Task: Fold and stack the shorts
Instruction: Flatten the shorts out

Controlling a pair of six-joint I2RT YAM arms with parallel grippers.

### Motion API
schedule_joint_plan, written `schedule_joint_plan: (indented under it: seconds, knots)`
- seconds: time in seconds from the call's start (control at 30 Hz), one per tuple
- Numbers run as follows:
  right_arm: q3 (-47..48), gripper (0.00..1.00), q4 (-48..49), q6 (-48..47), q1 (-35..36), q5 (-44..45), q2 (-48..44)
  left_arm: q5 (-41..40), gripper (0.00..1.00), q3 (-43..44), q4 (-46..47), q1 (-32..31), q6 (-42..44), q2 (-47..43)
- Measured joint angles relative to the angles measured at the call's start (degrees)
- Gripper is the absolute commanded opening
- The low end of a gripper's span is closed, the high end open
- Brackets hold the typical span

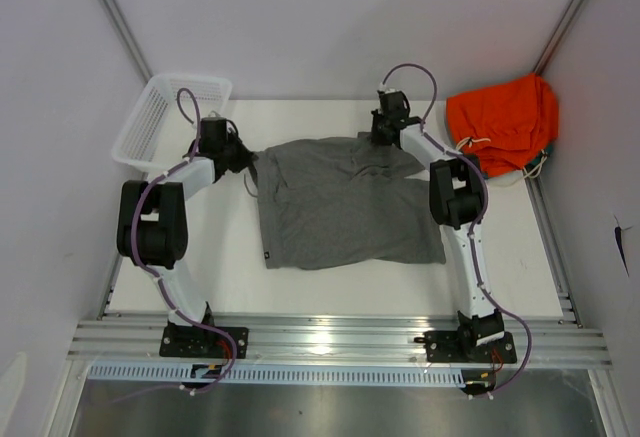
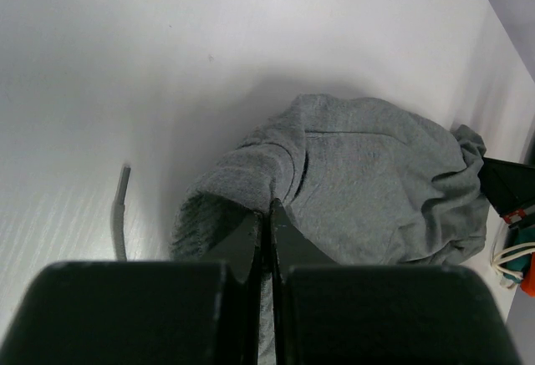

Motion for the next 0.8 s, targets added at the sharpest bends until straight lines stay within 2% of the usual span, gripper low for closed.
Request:
schedule_joint_plan:
  seconds: [0.2,0.4,0.53,0.57,0.6,0.63,0.67,0.73,0.8]
  knots:
    - [0.3,0.00,1.7,5.9,-3.7,2.0,0.3,0.0,0.01,0.0,0.0,0.0,0.0,-0.1]
    - [1.4,0.00,7.5,12.3,-7.3,1.6,1.9,0.0,0.00,0.0,-0.3,0.0,0.0,-0.4]
    - [6.4,0.08,9.3,15.2,-8.5,0.5,5.5,0.0,0.00,0.0,-0.3,0.0,0.0,-0.5]
    - [7.8,0.13,9.7,15.8,-8.6,0.0,6.5,0.0,0.01,0.0,-0.3,-0.1,0.0,-0.5]
    - [8.9,0.22,10.3,16.2,-8.7,-0.3,7.5,0.0,0.00,0.0,-0.3,-0.1,0.0,-0.5]
    - [9.6,0.55,10.9,16.6,-8.6,-0.5,8.2,-0.1,0.01,0.0,-0.4,-0.2,0.0,-0.5]
    - [10.0,0.66,11.8,17.2,-8.7,-1.3,8.7,-0.1,0.00,0.0,-0.5,-0.2,0.0,-0.5]
    - [10.0,0.80,13.5,17.2,-8.7,-2.5,9.4,-0.3,0.00,0.0,-0.7,-0.2,0.0,-0.5]
    - [10.2,0.83,14.9,16.9,-8.8,-3.3,9.4,-0.6,0.00,0.0,-1.0,-0.2,0.1,-0.5]
